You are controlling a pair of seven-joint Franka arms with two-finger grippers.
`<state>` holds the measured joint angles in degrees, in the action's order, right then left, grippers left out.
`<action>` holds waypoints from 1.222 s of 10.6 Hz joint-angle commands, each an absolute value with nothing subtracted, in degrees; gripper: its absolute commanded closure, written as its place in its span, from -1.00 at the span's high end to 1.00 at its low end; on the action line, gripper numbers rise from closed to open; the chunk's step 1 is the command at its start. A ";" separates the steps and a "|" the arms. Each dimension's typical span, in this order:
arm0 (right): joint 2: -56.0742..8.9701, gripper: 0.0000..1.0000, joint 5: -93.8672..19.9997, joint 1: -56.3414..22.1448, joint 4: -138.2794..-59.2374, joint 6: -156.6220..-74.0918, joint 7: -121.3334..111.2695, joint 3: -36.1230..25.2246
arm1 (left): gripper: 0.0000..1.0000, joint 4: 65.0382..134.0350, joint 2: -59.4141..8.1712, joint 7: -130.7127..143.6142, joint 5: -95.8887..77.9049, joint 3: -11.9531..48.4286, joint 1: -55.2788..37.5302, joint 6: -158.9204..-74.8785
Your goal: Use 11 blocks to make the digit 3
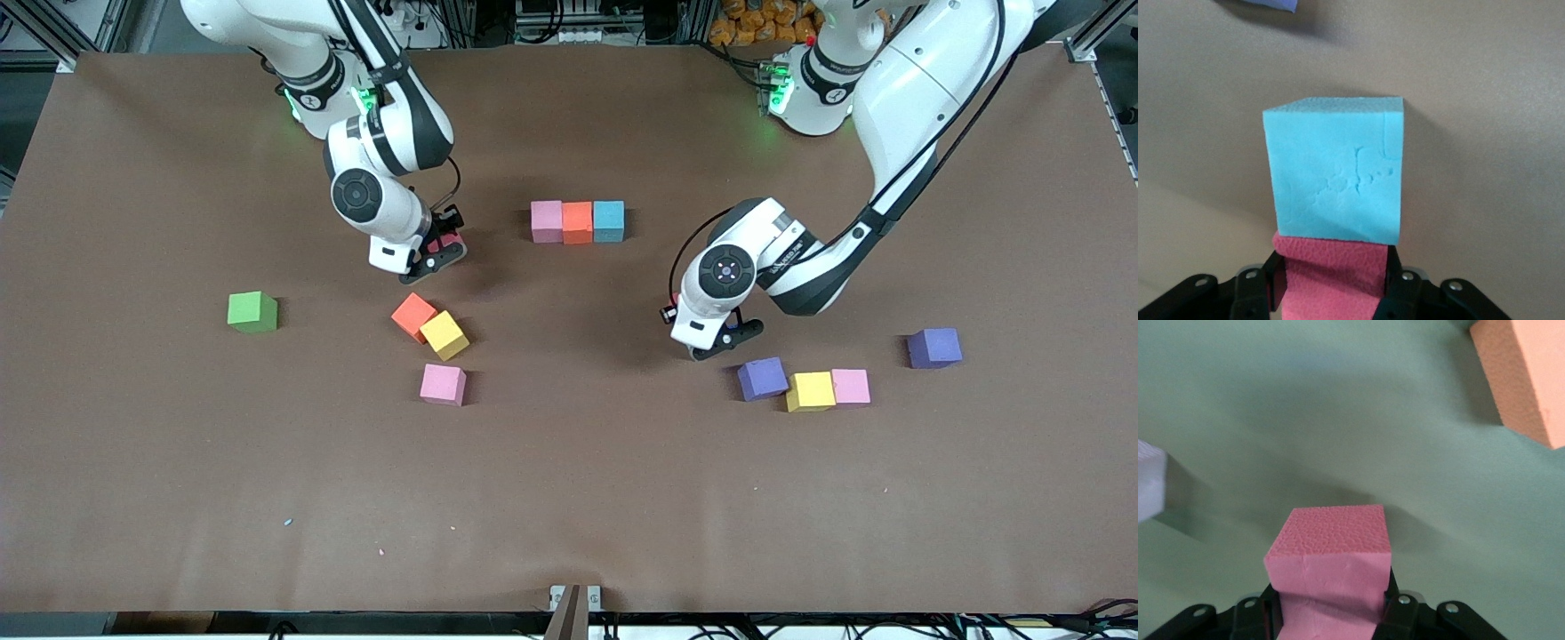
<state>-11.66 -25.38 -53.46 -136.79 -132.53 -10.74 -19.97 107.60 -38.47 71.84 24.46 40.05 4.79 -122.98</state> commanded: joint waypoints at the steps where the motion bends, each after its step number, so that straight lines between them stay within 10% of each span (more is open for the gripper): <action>1: -9.84 -1.00 -26.98 -55.02 -135.28 -129.91 -3.20 -19.77 | -1.00 107.14 -35.52 73.91 24.27 40.52 5.36 -121.99; 13: -21.34 -1.00 -28.65 -61.61 -115.42 -127.88 20.74 -19.78 | -1.00 95.55 -25.41 91.64 8.72 41.40 5.19 -112.15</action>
